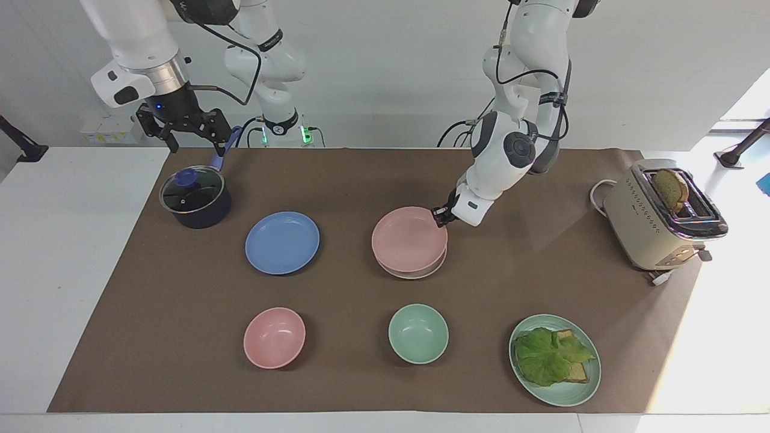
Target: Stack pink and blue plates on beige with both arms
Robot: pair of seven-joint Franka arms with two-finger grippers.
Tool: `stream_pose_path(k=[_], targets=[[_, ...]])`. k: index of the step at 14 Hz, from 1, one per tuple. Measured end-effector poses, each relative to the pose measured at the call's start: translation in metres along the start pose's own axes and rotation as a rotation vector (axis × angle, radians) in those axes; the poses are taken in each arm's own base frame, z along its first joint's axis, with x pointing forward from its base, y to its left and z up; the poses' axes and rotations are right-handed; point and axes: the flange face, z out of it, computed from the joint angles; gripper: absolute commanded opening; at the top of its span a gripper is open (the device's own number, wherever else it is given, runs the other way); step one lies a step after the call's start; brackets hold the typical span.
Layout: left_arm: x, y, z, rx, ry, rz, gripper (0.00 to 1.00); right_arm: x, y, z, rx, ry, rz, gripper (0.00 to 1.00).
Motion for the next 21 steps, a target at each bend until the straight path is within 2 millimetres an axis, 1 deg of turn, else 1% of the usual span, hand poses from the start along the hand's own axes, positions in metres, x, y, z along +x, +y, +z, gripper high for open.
stream_pose_path(k=[1,2,3,4,6,7,8,9,11,13,14,15,17,19,21], targets=[[0.008,-0.008,-0.005,-0.003,0.005,-0.018,1.0,0.0,0.0,0.0,0.0,0.002,0.0,1.0],[0.02,-0.02,-0.014,0.002,0.013,-0.033,1.0,0.001,0.0,0.003,0.0,-0.002,0.0,1.0],[0.035,-0.037,-0.029,0.025,0.025,-0.032,1.0,0.002,-0.001,0.008,0.0,-0.003,-0.001,1.0],[0.05,-0.054,-0.047,0.055,0.038,-0.02,1.0,0.004,-0.002,0.014,0.001,0.007,-0.002,1.0],[0.079,-0.087,-0.099,0.085,0.078,0.025,1.0,0.011,-0.007,0.038,0.005,0.02,-0.01,1.0],[0.087,-0.1,-0.124,0.103,0.096,0.068,1.0,0.014,-0.009,0.055,0.01,0.023,-0.013,1.0],[0.091,-0.112,-0.152,0.132,0.121,0.127,1.0,0.017,-0.012,0.077,0.016,0.031,-0.015,1.0],[0.09,-0.122,-0.181,0.154,0.152,0.192,1.0,0.02,-0.014,0.102,0.021,0.042,-0.017,1.0],[0.077,-0.14,-0.228,0.196,0.205,0.288,1.0,0.022,-0.017,0.149,0.026,0.068,-0.02,1.0],[0.058,-0.147,-0.26,0.243,0.234,0.339,1.0,0.02,-0.019,0.196,0.031,0.085,-0.023,1.0],[0.049,-0.145,-0.272,0.25,0.236,0.348,1.0,0.016,-0.02,0.215,0.033,0.081,-0.023,1.0],[0.04,-0.143,-0.284,0.253,0.235,0.353,1.0,0.012,-0.02,0.23,0.042,0.073,-0.019,1.0],[0.03,-0.138,-0.303,0.255,0.239,0.358,1.0,0.002,-0.021,0.258,0.088,0.078,-0.023,0.95],[0.029,-0.138,-0.306,0.255,0.243,0.358,1.0,-0.007,-0.011,0.287,0.114,0.094,-0.028,0.9],[0.03,-0.14,-0.306,0.256,0.236,0.353,1.0,-0.009,-0.001,0.31,0.132,0.1,-0.009,0.85]])
